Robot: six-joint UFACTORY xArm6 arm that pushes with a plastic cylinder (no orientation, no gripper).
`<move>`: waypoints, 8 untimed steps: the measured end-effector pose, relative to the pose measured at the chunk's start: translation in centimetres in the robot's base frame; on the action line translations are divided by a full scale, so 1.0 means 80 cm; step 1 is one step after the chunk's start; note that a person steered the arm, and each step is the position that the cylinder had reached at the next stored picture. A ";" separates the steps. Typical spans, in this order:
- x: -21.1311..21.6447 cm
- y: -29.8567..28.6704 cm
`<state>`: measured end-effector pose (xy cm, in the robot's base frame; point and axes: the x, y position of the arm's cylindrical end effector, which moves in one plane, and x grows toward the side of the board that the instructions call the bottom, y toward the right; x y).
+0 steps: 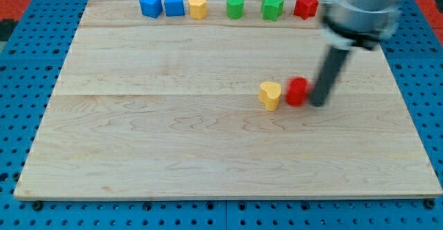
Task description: Move the red circle closer to the blue cube
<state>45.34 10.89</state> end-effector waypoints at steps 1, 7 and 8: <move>-0.064 -0.179; -0.100 0.005; -0.107 0.057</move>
<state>36.75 15.47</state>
